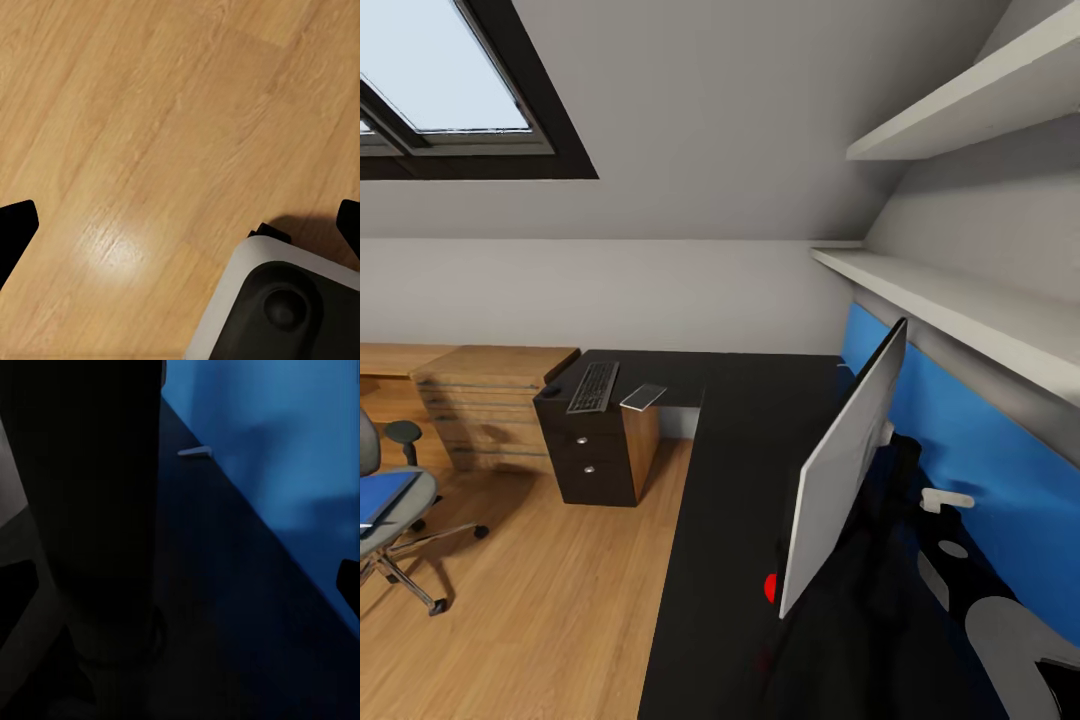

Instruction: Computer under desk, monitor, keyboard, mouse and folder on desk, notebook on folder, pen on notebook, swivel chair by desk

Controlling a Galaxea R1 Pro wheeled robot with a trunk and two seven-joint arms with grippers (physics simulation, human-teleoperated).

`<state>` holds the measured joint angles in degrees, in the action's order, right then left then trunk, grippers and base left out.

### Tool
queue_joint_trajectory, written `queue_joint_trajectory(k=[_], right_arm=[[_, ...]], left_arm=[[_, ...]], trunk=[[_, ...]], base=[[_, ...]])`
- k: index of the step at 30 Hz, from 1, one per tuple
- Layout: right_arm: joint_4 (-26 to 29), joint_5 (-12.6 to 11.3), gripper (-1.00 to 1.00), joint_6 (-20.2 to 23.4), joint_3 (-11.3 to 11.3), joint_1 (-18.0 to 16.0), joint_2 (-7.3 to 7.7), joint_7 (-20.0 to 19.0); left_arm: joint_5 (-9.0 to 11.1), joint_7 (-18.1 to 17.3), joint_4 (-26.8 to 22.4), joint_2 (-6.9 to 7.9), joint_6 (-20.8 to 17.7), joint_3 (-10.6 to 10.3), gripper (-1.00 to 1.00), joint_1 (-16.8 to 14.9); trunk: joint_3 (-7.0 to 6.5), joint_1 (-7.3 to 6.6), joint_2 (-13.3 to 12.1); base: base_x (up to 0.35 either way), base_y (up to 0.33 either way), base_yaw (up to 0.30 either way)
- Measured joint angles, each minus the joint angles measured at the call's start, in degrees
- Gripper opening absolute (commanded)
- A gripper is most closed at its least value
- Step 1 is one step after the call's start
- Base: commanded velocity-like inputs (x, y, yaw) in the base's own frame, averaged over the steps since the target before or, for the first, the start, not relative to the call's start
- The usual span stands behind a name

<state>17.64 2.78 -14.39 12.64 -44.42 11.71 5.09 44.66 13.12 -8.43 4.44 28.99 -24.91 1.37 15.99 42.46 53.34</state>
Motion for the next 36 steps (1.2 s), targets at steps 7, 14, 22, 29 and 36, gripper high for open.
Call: queue_joint_trajectory(k=[7,14,22,29,36], right_arm=[[0.0,0.0,1.00,0.0,0.0,0.0,0.00,0.0],[0.0,0.0,1.00,0.0,0.0,0.0,0.00,0.0],[0.0,0.0,1.00,0.0,0.0,0.0,-0.06,0.0],[0.0,-0.1,1.00,0.1,0.0,0.0,-0.08,0.0],[0.0,-0.1,1.00,0.1,0.0,0.0,-0.16,0.0]], left_arm=[[0.0,0.0,0.0,0.00,0.0,0.0,1.00,0.0],[0.0,0.0,0.0,0.00,0.0,0.0,1.00,0.0],[0.0,0.0,0.0,0.00,0.0,0.0,1.00,0.0],[0.1,0.0,0.0,0.00,0.0,0.1,1.00,0.0],[0.1,0.0,0.0,0.00,0.0,0.1,1.00,0.0]], trunk=[[0.00,0.00,0.0],[0.00,0.03,0.0],[0.00,0.04,0.0],[0.00,0.03,0.0],[0.00,0.03,0.0]], base=[[-0.017,0.000,0.000],[-0.261,0.000,0.000],[-0.328,0.051,0.000],[-0.335,0.115,0.000],[-0.319,0.164,0.000]])
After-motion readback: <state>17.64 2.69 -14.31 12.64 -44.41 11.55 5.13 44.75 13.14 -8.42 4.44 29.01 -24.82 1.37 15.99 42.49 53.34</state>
